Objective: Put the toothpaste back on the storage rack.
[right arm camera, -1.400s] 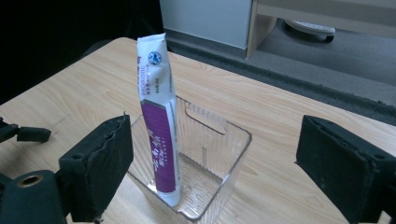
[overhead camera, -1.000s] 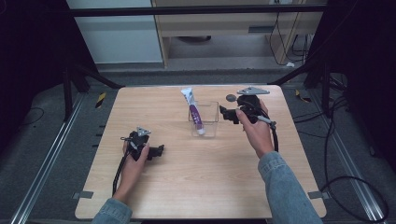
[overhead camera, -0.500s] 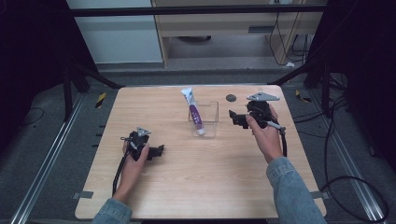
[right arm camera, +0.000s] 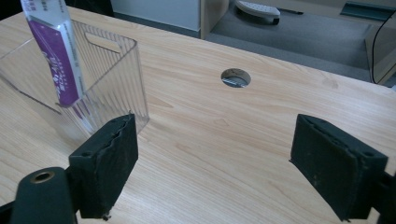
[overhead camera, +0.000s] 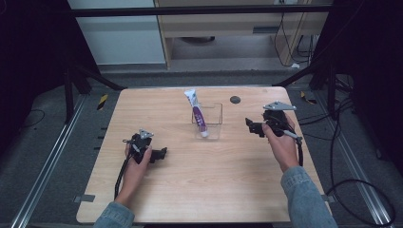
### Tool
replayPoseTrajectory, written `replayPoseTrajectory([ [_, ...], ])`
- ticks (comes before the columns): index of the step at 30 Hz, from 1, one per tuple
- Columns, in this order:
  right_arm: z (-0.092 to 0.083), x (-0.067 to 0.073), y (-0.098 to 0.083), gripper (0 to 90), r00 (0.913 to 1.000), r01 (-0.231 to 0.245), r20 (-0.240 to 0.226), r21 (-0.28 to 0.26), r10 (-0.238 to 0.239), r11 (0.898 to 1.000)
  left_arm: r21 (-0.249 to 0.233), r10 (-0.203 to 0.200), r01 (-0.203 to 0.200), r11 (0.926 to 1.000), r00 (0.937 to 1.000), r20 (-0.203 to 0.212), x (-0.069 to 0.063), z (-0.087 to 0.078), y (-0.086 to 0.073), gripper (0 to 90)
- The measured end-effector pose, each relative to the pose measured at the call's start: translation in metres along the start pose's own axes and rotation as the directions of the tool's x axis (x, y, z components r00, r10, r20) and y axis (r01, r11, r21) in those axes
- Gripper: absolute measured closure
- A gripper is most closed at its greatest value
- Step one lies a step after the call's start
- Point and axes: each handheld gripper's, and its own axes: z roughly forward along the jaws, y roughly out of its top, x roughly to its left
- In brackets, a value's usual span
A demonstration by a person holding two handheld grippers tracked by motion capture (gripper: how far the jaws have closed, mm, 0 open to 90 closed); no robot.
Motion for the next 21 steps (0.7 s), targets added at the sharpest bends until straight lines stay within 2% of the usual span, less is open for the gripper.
replayPoseTrajectory([
  [7,-0.002,-0.010,-0.012,15.6,0.9999,-0.005,0.013,0.019,0.005,1.000,0.000,0.000,0.000,1.0000,1.0000,0.000,0.000,0.000,0.000,0.0],
  [13,-0.003,-0.018,-0.023,15.0,0.9993,-0.027,0.028,0.033,0.026,0.999,0.000,0.000,0.000,1.0000,1.0000,0.000,0.000,0.000,0.000,0.0],
  [14,-0.002,-0.021,-0.027,14.0,0.9993,-0.022,0.031,0.048,0.021,0.999,0.000,0.000,0.000,1.0000,1.0000,0.000,0.000,0.000,0.000,0.0],
  [21,0.001,-0.023,-0.036,13.5,0.9993,-0.024,0.031,0.067,0.022,0.997,0.000,0.000,0.000,1.0000,1.0000,0.000,0.000,0.000,0.000,0.0],
])
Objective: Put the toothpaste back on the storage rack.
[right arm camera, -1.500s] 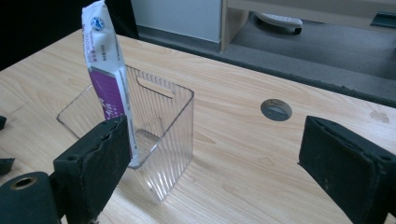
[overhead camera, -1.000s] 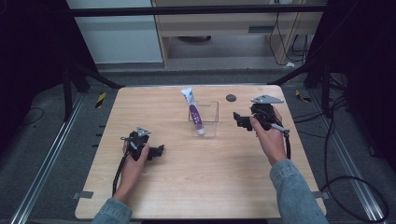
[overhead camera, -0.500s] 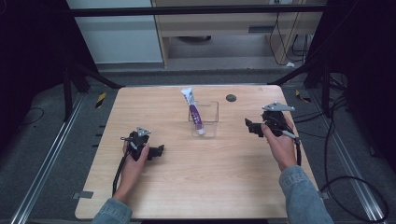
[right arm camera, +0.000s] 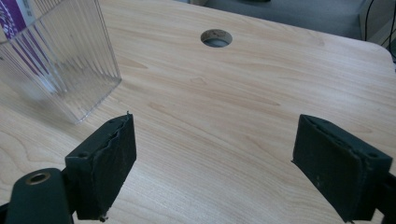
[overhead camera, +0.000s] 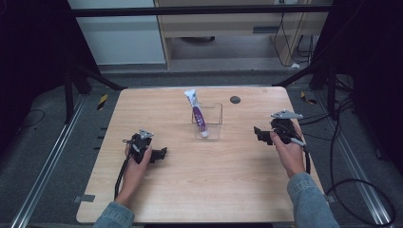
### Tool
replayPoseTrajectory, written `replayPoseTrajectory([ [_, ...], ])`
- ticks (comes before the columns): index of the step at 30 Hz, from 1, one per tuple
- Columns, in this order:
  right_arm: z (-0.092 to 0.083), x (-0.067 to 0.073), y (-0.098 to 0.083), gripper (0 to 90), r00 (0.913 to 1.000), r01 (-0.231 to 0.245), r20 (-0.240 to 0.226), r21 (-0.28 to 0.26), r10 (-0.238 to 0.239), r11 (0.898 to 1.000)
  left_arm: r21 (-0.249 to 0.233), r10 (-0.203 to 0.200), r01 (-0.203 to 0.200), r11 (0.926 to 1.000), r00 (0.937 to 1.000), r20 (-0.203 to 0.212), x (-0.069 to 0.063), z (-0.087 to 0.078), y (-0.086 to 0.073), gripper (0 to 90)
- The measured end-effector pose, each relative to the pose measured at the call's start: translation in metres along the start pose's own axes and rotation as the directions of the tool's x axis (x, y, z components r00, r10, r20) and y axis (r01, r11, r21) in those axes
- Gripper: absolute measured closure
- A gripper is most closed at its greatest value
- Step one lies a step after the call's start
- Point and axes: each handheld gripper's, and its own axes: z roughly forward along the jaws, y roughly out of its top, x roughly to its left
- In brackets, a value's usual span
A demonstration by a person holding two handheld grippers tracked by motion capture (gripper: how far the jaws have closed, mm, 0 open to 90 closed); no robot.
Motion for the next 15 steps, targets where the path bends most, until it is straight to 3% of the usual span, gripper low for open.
replayPoseTrajectory([
  [15,0.014,-0.003,-0.023,11.0,0.9999,0.006,-0.017,0.062,-0.005,0.998,0.000,0.000,0.000,1.0000,1.0000,0.000,0.000,0.000,0.000,0.0],
])
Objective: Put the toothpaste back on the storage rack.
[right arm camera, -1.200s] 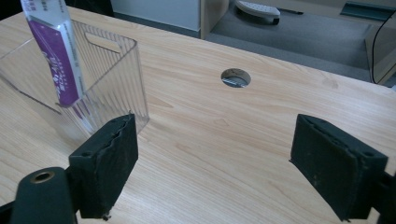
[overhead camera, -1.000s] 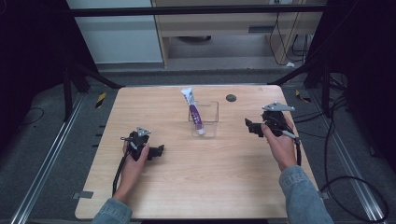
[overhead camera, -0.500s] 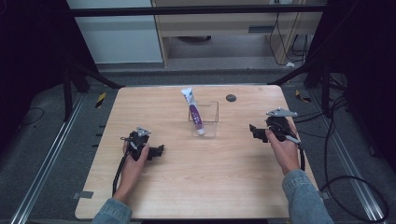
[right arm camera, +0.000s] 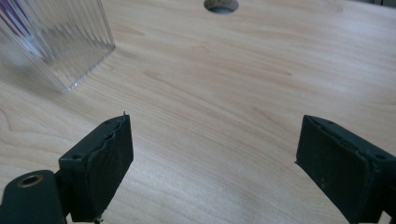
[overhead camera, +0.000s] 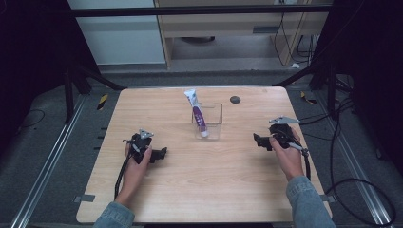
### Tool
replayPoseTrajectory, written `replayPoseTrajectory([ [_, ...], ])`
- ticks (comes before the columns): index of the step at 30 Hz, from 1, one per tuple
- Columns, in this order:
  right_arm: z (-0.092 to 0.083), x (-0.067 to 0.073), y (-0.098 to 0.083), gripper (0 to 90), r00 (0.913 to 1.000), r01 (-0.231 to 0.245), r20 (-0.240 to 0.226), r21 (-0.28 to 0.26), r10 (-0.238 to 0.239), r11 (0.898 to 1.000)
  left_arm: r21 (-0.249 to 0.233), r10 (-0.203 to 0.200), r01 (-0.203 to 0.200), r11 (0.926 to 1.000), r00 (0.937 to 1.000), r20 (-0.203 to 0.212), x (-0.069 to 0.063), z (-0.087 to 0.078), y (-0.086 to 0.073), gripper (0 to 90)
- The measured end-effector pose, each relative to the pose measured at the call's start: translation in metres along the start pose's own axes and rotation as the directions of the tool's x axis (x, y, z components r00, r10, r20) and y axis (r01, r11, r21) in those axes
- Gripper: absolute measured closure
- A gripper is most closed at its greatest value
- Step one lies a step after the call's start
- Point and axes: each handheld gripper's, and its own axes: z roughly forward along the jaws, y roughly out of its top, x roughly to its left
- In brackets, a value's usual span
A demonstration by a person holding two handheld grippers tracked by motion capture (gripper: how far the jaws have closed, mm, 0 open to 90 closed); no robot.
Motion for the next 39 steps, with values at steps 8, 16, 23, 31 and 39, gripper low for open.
replayPoseTrajectory([
  [8,0.009,-0.001,-0.014,11.0,0.9999,-0.017,0.000,0.028,0.017,0.999,0.000,0.000,0.000,1.0000,1.0000,0.000,0.000,0.000,0.000,0.0],
  [16,0.022,0.007,-0.029,10.1,0.9992,-0.031,-0.022,0.053,0.033,0.998,0.000,0.000,0.000,1.0000,1.0000,0.000,0.000,0.000,0.000,0.0],
  [23,0.029,0.007,-0.034,9.0,0.9987,-0.050,-0.005,0.047,0.050,0.998,0.000,0.000,0.000,1.0000,1.0000,-0.001,0.000,0.000,0.000,0.0],
  [31,0.037,0.004,-0.036,7.6,0.9973,-0.073,0.010,0.056,0.073,0.996,-0.001,0.000,0.000,1.0000,1.0000,-0.001,0.000,0.000,0.000,0.0],
  [39,0.041,0.006,-0.035,6.2,0.9985,-0.038,0.043,0.088,0.035,0.995,-0.001,0.001,-0.001,1.0000,1.0000,-0.001,0.000,0.000,0.000,0.0],
])
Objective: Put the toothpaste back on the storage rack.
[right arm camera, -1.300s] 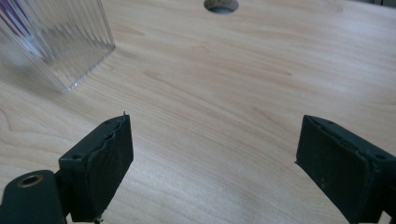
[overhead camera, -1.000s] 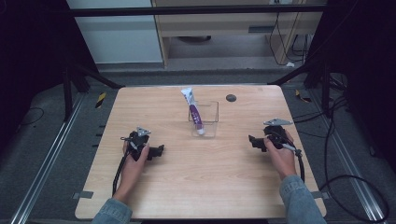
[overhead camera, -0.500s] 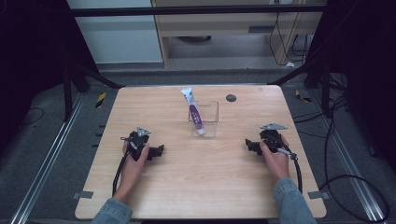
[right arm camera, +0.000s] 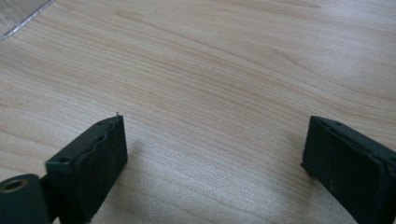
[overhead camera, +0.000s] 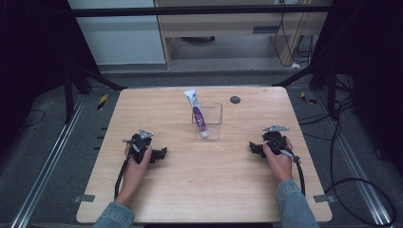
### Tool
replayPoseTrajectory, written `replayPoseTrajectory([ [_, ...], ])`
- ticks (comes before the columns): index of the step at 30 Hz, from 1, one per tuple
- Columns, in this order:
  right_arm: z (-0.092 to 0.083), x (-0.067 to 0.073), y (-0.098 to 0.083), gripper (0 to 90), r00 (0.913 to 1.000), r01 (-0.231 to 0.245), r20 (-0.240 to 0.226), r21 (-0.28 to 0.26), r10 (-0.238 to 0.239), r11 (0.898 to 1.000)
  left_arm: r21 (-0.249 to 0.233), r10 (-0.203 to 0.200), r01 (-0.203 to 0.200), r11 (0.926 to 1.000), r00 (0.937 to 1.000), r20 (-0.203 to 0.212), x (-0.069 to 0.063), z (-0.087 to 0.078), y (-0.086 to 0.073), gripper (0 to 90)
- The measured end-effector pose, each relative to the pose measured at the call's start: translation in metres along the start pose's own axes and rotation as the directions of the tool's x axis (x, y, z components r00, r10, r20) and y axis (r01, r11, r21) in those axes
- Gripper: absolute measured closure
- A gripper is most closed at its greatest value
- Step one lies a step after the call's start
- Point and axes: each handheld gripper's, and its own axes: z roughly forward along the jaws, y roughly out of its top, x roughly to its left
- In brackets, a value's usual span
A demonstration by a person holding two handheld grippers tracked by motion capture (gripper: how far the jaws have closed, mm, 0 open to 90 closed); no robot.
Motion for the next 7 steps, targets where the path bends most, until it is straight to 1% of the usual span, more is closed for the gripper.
replayPoseTrajectory([
  [2,0.0002,0.0007,0.0001,5.7,1.0000,-0.002,0.000,0.003,0.002,1.000,0.000,0.000,0.000,1.0000,1.0000,0.000,-0.0001,0.0000,0.0000,0.0],
  [5,0.0003,0.0003,-0.0004,1.0,0.9995,-0.026,0.018,0.014,0.026,1.000,-0.001,0.002,-0.002,1.0000,1.0000,0.001,-0.0002,-0.0001,-0.0002,0.0],
  [6,0.0003,0.0003,-0.0004,1.0,0.9995,-0.026,0.018,0.014,0.026,1.000,-0.001,0.002,-0.002,1.0000,1.0000,0.001,-0.0002,-0.0001,-0.0002,0.0],
  [7,0.0012,0.0011,0.0000,0.3,0.9986,-0.038,0.036,0.017,0.038,0.999,-0.001,0.002,-0.002,1.0000,1.0000,0.002,-0.0003,-0.0001,-0.0003,0.0],
])
